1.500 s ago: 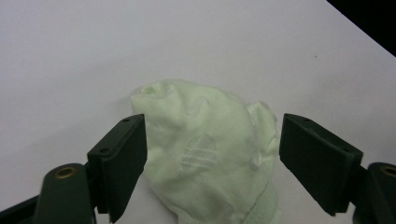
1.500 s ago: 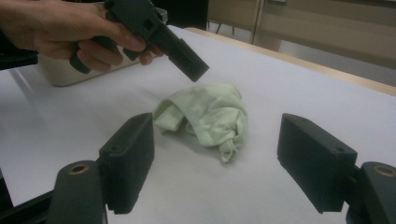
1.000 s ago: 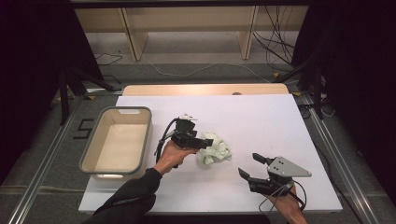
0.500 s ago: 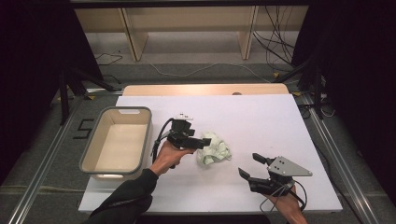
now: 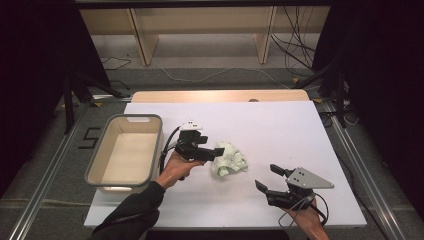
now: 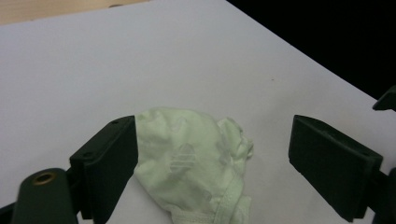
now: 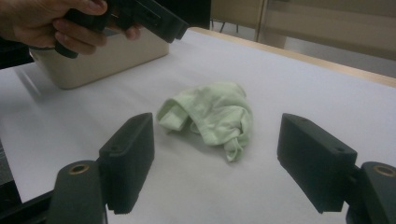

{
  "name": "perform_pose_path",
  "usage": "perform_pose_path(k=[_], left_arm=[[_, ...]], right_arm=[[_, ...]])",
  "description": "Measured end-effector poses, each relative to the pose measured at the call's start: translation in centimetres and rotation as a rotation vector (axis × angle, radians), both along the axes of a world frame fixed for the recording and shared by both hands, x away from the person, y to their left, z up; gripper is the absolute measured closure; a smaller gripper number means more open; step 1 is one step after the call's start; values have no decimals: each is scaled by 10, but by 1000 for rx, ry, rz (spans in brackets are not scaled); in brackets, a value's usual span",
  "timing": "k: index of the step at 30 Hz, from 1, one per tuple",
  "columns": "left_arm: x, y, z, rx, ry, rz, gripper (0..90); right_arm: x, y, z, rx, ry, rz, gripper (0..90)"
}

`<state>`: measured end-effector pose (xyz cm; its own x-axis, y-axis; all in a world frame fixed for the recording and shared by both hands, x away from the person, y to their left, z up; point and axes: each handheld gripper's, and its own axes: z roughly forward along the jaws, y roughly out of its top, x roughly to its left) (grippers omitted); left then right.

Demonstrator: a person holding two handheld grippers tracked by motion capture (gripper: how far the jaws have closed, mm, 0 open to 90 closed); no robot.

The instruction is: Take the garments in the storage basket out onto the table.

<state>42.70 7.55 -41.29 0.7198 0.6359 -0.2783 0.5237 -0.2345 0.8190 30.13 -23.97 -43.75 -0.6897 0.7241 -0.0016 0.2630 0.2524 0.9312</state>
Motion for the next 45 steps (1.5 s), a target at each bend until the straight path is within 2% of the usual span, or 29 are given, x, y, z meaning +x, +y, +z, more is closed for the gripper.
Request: perform_pose_path(k=[4, 10, 15, 24, 40, 45], left_arm=[[-6, 2, 3, -32, -37, -17, 152], [-14, 2, 7, -25, -91, -37, 151], [-20, 5, 9, -35, -113, -49, 151], [-29, 8, 11, -50, -139, -72, 151], [-46, 19, 12, -90, -177, -45, 151], [-50, 25, 12, -119, -166, -39, 151]], right_arm=[[0, 0, 0, 3, 3, 0, 281], [0, 0, 0, 4, 7, -2, 281], [0, 0, 0, 8, 6, 3, 281], [0, -1, 0, 12, 12, 0, 281], [1, -1, -1, 24, 16, 7, 281], [1, -1, -1, 27, 17, 8, 281]])
